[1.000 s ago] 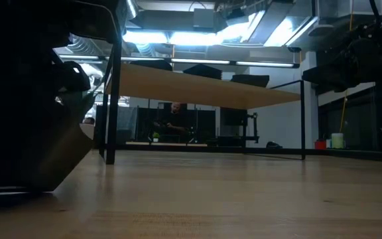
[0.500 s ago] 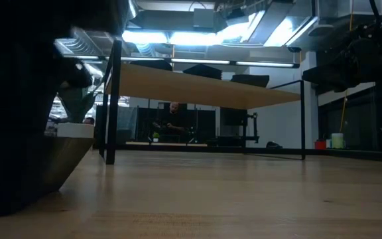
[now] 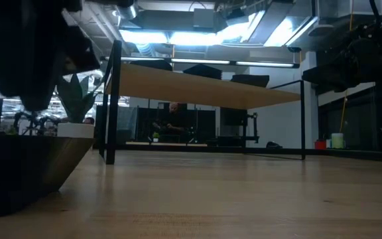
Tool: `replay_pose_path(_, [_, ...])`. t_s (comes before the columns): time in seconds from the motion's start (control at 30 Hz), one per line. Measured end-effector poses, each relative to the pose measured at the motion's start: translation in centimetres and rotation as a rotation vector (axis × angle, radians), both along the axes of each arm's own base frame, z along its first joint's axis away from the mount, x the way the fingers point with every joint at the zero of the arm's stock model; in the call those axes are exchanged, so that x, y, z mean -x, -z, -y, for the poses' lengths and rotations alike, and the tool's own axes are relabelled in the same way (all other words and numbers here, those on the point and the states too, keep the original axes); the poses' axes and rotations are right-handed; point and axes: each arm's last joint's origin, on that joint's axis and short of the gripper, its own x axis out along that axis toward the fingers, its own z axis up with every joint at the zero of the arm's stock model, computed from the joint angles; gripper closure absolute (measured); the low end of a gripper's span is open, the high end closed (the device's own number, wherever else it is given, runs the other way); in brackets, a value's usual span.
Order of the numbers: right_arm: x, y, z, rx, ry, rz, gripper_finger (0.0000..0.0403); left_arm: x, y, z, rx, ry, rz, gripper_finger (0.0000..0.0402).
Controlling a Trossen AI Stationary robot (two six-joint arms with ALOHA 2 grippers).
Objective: Pick & Place Mini shaped plates
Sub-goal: Stack the black distorted square plate on top of the black distorted square plate on the shelf
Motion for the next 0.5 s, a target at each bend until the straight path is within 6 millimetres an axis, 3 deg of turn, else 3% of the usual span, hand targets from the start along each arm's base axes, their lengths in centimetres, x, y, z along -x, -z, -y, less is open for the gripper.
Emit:
replay_pose_path(0.23, [0.0,0.0,0.0,0.0,0.0,0.0,0.0249,-0.9,1.9,0.1,0.039,0.038,-0.047,0.0333])
replay_pose_path(0.5, [0.0,0.0,0.0,0.0,0.0,0.001,0.0249,-1.8,2.1,-0.9,0.009,0.083,-0.008,0.0388])
